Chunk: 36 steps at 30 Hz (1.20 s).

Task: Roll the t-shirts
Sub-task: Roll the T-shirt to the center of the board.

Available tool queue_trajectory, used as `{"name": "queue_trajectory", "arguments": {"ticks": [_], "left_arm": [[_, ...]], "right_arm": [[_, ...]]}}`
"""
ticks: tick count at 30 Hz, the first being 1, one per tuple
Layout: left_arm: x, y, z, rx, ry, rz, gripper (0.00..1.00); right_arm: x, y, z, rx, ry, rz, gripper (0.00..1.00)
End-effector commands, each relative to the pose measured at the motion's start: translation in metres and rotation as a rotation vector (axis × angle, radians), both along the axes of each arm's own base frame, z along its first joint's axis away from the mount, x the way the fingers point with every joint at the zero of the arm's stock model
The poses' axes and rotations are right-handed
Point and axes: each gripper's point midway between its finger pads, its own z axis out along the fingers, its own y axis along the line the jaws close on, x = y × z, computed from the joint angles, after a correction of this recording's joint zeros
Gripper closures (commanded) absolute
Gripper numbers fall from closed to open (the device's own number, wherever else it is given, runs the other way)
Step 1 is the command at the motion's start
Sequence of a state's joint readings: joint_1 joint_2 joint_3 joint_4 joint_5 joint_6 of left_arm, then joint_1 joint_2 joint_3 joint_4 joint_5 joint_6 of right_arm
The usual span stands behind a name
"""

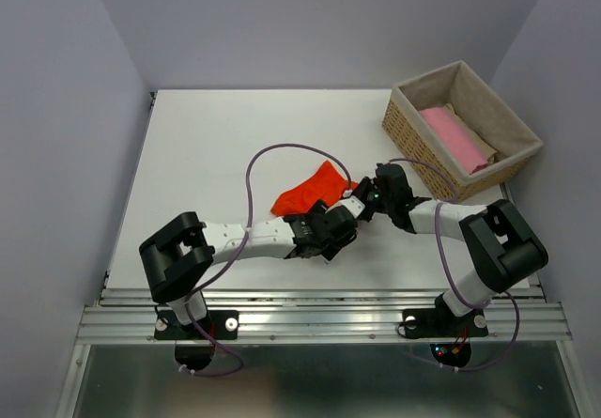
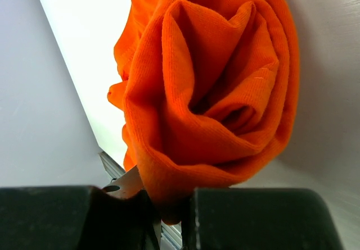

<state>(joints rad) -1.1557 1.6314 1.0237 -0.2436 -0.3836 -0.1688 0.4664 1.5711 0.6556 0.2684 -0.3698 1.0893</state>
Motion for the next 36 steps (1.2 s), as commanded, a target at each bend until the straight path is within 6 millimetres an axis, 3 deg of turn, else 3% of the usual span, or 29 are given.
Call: {"name": "queue_trajectory", "arguments": {"ticks": [1, 7, 11, 15, 18, 19, 22, 23, 25, 26, 29, 36], "left_arm": [[0.014, -0.007, 0.008, -0.003, -0.067, 0.034, 0.22], [0.024, -0.008, -0.007, 0.054, -0.099, 0.054, 0.24], [0.029, -0.012, -0.008, 0.046, -0.091, 0.048, 0.36], [0.03, -0.016, -0.005, -0.001, -0.038, 0.011, 0.6], [0.027, -0.02, 0.004, -0.061, 0.018, -0.036, 0.7], [0.026, -0.021, 0.007, -0.078, 0.033, -0.047, 0.81], [0.028, -0.02, 0.02, -0.15, 0.1, -0.077, 0.97], [0.027, -0.021, 0.023, -0.167, 0.115, -0.086, 1.0], [0.02, -0.026, 0.028, -0.215, 0.171, -0.134, 1.0], [0.019, -0.026, 0.033, -0.244, 0.193, -0.149, 1.0], [0.008, -0.032, 0.042, -0.317, 0.27, -0.213, 1.0], [-0.008, -0.035, 0.053, -0.497, 0.465, -0.311, 1.0]], "right_arm": [[0.013, 0.009, 0.034, 0.049, -0.086, 0.005, 0.99], [0.011, 0.009, 0.037, 0.048, -0.095, 0.014, 0.99], [0.007, 0.008, 0.034, 0.049, -0.085, 0.02, 0.99], [0.001, 0.005, 0.029, 0.038, -0.072, 0.022, 0.97], [-0.001, 0.002, 0.024, 0.022, -0.064, 0.019, 0.89], [-0.001, 0.001, 0.023, 0.016, -0.065, 0.015, 0.86], [-0.002, -0.002, 0.019, -0.01, -0.062, 0.012, 0.66], [-0.001, -0.004, 0.019, -0.017, -0.066, 0.009, 0.51], [0.0, -0.005, 0.021, -0.029, -0.074, 0.002, 0.44], [0.0, -0.008, 0.022, -0.042, -0.08, -0.001, 0.33], [0.002, -0.012, 0.028, -0.075, -0.096, -0.011, 0.13], [0.007, -0.026, 0.048, -0.141, -0.143, -0.055, 0.02]]}}
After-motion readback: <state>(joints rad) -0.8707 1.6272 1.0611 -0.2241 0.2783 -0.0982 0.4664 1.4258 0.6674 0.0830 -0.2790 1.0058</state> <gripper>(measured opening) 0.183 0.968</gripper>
